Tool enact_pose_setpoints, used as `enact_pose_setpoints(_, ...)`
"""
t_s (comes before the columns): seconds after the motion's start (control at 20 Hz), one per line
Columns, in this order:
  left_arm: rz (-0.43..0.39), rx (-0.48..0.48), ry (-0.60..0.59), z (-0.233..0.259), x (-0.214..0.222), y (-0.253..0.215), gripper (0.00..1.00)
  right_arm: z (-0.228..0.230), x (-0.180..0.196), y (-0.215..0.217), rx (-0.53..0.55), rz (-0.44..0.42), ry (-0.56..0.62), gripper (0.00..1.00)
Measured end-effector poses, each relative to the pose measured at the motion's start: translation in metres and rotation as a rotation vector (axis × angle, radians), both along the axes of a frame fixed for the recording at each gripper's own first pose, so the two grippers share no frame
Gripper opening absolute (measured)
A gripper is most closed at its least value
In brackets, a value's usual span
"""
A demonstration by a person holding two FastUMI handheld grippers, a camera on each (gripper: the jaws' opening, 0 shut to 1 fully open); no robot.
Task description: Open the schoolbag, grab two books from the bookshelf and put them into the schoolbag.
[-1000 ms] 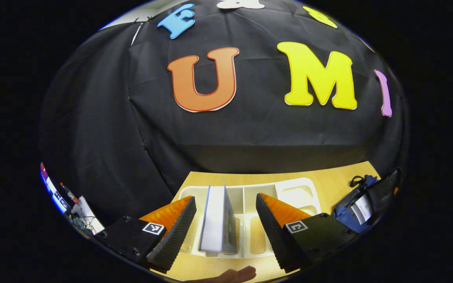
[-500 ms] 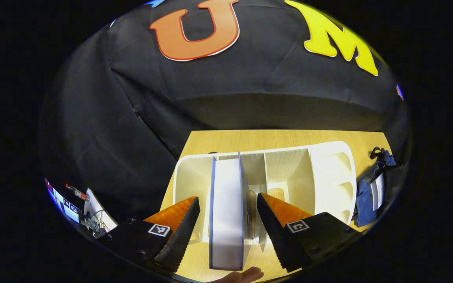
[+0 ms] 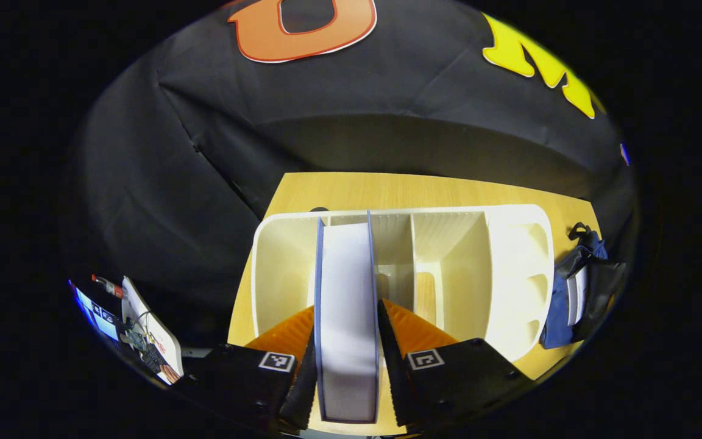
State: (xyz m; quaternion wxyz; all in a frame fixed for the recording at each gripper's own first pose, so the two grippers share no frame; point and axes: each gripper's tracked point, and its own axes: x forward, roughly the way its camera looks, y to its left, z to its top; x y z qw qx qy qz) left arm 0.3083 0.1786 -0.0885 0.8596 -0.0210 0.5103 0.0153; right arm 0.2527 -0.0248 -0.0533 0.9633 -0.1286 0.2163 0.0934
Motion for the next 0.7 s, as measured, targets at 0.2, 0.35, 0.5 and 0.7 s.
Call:
enact_pose_setpoints(0.2,0.011,-0.005,0.003,0.005,-0.007,-0.008,0.43,-0.002,-0.003,0.0,0.009,-0.004,0.01,0.08)
enact_pose_setpoints(0.35,0.014,-0.029,-0.031,0.014,-0.016,-0.01,0.42,-0.004,-0.005,0.001,0.01,-0.002,0.009,0.08)
enact_pose_setpoints(0.5,0.027,-0.049,-0.068,0.028,-0.032,-0.007,0.42,-0.004,-0.007,0.003,0.013,-0.004,0.011,0.08)
enact_pose_setpoints(0.7,0.023,-0.097,-0.137,0.047,-0.073,-0.004,0.41,-0.006,-0.011,0.007,-0.005,-0.006,0.006,0.08)
